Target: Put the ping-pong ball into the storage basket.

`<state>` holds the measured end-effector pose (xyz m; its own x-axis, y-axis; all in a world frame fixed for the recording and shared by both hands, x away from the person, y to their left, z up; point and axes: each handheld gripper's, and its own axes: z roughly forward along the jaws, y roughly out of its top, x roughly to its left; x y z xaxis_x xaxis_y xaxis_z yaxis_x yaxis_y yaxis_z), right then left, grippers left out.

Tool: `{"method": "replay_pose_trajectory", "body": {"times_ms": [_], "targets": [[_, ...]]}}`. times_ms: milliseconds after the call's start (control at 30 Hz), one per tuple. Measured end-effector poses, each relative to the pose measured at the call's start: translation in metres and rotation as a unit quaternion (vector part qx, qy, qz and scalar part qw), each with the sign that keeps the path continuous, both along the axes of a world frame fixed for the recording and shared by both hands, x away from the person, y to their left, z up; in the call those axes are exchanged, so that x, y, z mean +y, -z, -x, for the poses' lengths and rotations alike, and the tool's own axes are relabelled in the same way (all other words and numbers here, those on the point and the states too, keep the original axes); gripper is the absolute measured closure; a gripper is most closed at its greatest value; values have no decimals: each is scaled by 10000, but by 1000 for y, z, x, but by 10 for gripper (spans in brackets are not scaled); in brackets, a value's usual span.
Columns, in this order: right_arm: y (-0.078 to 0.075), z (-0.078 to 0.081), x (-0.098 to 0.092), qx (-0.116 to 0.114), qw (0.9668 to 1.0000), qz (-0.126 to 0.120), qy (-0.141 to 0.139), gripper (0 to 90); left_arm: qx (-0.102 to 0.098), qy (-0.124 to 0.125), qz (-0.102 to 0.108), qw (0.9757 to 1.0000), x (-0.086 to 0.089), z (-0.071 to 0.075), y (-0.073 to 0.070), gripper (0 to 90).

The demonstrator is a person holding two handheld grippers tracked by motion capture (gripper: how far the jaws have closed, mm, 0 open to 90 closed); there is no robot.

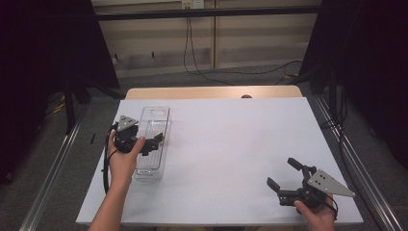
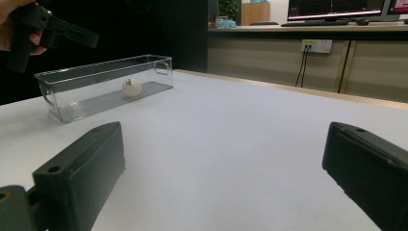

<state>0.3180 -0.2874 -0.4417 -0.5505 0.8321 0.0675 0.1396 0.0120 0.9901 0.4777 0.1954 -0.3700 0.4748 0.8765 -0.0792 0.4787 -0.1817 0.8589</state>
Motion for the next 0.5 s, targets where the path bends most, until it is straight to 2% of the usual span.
{"method": "replay_pose_trajectory", "body": {"times_ms": [300,333,467,500], "targets": [[0,0,0,25,10000,-5,6,7,-120,39,160,9998,3,7,4,33],[0,0,0,27,10000,-5,3,7,-125,45,115,9998,4,7,3,33],[0,0,1,33,10000,-8,-10,7,-199,82,128,9997,5,10,2,33],[1,-1,1,30,10000,-12,-16,7,-212,28,161,9996,5,10,2,33]]}}
